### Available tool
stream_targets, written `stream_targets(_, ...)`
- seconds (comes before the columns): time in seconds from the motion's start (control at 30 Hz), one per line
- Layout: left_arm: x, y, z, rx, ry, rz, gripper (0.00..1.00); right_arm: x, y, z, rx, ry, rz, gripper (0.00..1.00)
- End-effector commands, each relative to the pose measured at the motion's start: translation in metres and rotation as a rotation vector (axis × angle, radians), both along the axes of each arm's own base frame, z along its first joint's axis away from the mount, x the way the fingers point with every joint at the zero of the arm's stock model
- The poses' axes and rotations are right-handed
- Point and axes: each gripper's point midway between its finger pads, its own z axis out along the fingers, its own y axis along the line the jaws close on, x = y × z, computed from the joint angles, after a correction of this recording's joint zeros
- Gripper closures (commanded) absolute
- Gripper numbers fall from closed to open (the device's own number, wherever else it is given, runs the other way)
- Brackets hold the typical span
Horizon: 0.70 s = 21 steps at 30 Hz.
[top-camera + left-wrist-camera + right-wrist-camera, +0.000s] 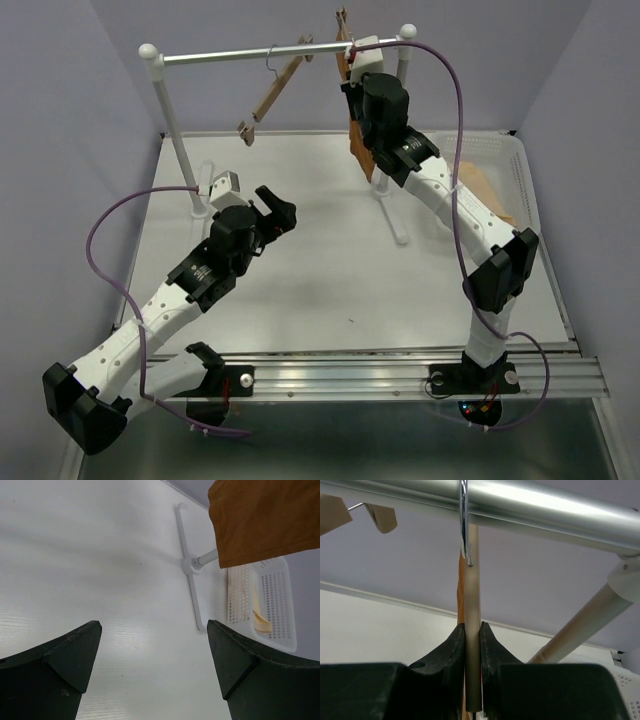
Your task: Clip the underwear to the hanger
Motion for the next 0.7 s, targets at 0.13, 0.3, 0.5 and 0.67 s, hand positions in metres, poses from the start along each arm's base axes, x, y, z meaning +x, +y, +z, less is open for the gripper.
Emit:
stream_targets(0.13, 0.004, 0.002, 0.011, -0.030, -0.030, 0.035, 0.01, -0.020, 0.000, 0.007, 0.128, 0.019, 0.069, 0.56)
stream_targets(0.3, 0.009, 0.002, 0.006, 0.003, -0.012, 0.050, 0.01, -0.036, -0.007, 0.004, 0.143, 0.060, 0.082, 0.00)
stream_targets(0.5, 0.019, -0.001, 0.005, 0.025, -0.010, 0.067, 0.01, -0.064, -0.024, 0.008, 0.183, 0.120, 0.078, 0.00)
stream_targets(0.67, 0.029, -0.004, -0.003, 0.052, 0.004, 0.063, 0.01, -0.098, -0.037, 0.011, 0.254, 0.156, 0.112, 0.00)
